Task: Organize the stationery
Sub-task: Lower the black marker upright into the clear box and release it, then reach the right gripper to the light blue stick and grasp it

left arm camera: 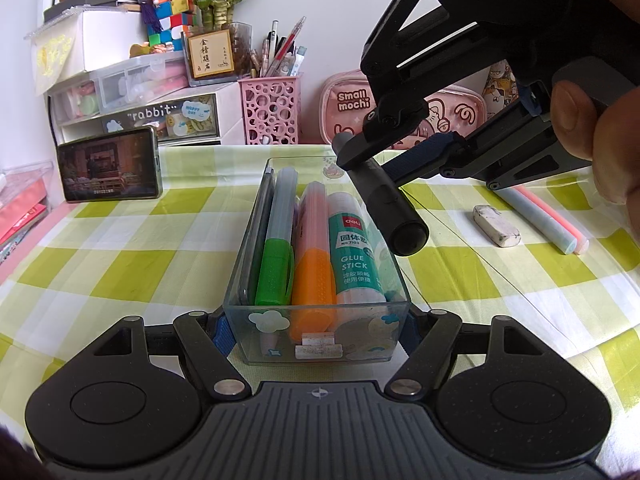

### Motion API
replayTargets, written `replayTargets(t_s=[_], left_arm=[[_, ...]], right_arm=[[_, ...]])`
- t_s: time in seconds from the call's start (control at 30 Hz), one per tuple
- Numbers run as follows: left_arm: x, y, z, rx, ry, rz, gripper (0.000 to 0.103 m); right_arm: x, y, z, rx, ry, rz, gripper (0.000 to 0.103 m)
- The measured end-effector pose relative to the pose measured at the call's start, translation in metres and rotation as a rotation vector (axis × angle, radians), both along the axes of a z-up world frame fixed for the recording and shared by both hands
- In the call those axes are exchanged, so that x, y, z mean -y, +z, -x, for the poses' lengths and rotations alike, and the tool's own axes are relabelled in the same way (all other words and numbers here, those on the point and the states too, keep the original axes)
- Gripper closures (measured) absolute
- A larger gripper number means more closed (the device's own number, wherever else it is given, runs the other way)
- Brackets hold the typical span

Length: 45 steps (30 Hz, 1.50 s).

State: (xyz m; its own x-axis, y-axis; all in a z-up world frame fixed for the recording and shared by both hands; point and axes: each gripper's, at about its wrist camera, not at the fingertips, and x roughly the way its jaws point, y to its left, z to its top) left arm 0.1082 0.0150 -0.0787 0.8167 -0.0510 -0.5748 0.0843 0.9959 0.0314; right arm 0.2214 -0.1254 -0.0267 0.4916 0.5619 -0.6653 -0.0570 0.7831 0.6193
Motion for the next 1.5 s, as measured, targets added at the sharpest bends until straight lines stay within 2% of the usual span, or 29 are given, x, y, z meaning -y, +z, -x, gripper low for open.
replayTargets(t_s=[0.4, 0.57, 0.83, 1.13, 1.37, 1.5], left_arm=[[0.000, 0.000, 0.000, 0.000, 0.000, 0.000, 0.030], [0.000, 0.000, 0.000, 0.000, 0.000, 0.000, 0.030], [0.000, 0.000, 0.000, 0.000, 0.000, 0.000, 0.030], [0.000, 0.000, 0.000, 0.000, 0.000, 0.000, 0.030], [0.000, 0.000, 0.000, 0.000, 0.000, 0.001, 0.030], [0.000, 0.000, 0.000, 0.000, 0.000, 0.001, 0.030]], right_arm=[[-0.013, 0.001, 0.005, 0.011, 0.020, 0.053, 0.065], [-0.019, 0.005, 0.008, 0.033, 0.050, 0.115, 0.065], [-0.020, 0.005, 0.010, 0.058, 0.062, 0.135, 0.065], [-0.009, 0.010, 0.012, 0.099, 0.058, 0.107, 0.065], [0.024, 0.011, 0.011, 0.122, -0.004, 0.117, 0.065], [0.057, 0.010, 0.008, 0.143, -0.085, 0.197, 0.064]])
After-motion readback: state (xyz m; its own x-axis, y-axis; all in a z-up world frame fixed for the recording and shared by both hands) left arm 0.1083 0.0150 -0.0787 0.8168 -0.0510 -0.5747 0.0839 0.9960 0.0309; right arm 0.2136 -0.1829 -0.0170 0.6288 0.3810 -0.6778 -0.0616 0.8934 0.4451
